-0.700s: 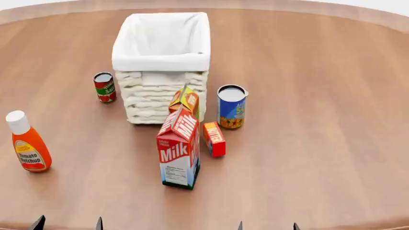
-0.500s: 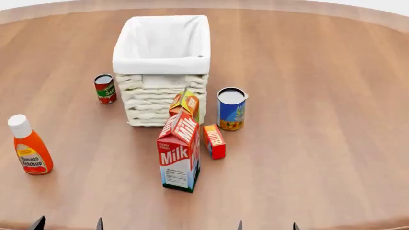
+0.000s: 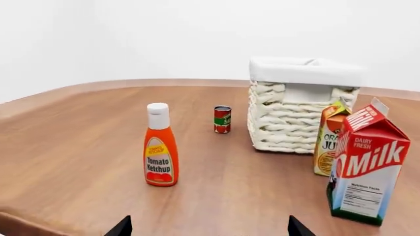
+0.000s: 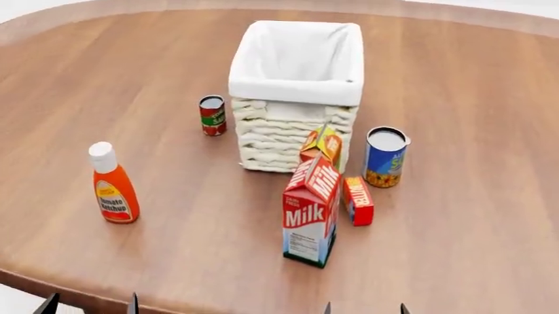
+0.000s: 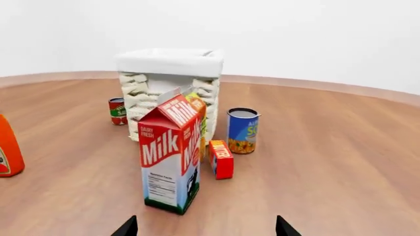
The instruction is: Pick up the butter and put it in the basket.
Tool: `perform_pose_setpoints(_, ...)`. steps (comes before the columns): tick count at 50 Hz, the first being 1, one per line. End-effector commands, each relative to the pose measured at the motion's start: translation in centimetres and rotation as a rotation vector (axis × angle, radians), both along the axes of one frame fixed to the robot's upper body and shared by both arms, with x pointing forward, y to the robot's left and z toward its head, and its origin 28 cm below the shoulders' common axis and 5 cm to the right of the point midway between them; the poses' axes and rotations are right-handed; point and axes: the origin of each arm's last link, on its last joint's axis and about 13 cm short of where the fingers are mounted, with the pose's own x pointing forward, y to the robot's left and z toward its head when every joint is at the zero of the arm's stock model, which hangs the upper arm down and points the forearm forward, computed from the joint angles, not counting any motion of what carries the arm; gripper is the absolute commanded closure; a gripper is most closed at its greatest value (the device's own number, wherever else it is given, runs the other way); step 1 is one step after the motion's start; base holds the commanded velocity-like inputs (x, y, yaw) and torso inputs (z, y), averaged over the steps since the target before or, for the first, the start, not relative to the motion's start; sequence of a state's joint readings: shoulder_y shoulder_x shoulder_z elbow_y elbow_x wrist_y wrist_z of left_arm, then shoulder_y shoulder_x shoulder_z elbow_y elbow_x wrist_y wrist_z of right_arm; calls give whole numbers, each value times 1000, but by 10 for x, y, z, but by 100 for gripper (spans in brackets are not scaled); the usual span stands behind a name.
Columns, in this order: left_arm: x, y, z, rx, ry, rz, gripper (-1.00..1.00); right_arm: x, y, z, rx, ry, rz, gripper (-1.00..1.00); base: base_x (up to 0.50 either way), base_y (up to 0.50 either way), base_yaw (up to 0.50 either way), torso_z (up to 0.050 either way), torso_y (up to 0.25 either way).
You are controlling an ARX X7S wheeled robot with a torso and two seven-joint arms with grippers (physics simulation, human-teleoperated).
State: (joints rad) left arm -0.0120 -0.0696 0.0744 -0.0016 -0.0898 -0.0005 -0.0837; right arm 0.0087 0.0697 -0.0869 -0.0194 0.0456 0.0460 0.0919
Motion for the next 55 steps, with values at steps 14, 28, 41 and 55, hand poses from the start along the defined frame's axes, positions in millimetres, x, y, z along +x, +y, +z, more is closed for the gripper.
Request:
perform_pose_setpoints(14,0,0,0,0,1,4,-100,0,1,1,-25,12,10,-100,0,0,500,0,0)
perform_pose_setpoints(28,1,1,1,-1,2,3,-100,0,3,4,-53,2,12,-100,1,0,500,0,0)
perform_pose_setpoints(41,0,0,1,1,2,0,-100,-3,4,13,-81,-55,54,-100,81,-250,0,0,0)
perform_pose_setpoints(55,0,0,1,0,2,-2,-100,-5,2,13,-149,-22,26,-100,110,-340,0,0,0)
